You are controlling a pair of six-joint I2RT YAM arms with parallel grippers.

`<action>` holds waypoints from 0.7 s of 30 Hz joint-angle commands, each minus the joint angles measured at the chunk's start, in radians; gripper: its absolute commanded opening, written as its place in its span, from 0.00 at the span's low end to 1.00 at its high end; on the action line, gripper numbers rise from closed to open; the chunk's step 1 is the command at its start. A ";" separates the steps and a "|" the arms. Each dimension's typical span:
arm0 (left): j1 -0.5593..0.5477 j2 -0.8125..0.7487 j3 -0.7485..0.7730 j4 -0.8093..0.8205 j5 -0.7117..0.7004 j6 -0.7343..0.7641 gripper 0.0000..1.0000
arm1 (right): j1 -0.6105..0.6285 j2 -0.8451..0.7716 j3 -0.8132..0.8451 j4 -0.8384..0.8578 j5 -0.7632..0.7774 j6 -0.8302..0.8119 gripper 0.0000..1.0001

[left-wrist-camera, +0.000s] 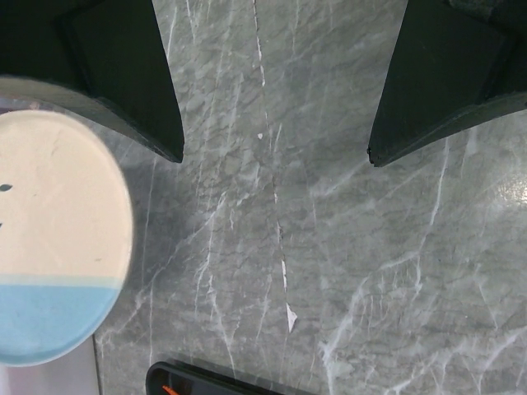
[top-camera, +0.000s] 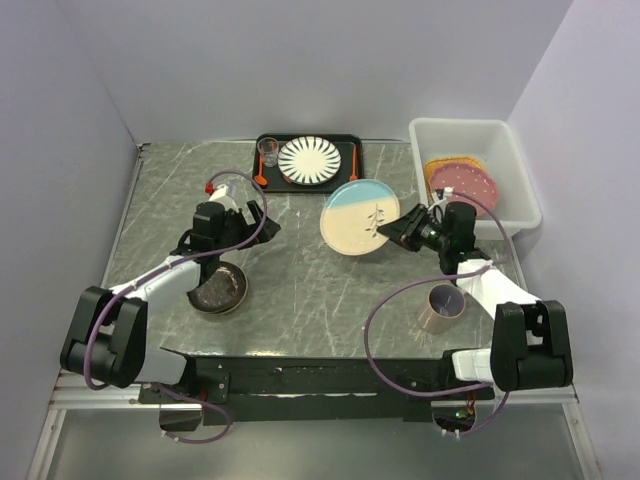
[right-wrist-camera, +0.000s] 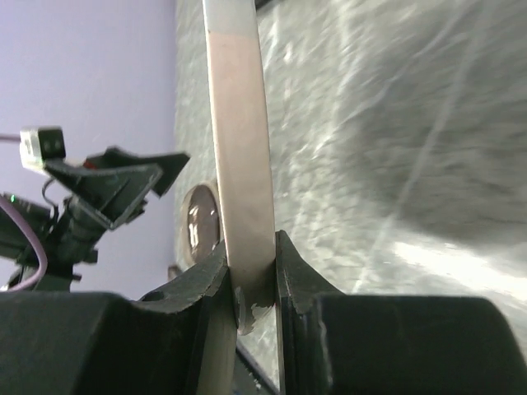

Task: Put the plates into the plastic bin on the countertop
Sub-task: Pick up the plate at the center of the board, then place the plate in the plastic bin.

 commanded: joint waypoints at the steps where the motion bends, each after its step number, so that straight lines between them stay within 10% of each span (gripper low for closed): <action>1: -0.003 0.013 0.026 0.018 0.007 0.002 0.99 | -0.057 -0.088 0.108 0.012 -0.054 -0.069 0.00; 21: -0.003 0.090 0.034 0.059 0.072 0.006 0.99 | -0.292 0.022 0.266 0.058 -0.005 0.067 0.00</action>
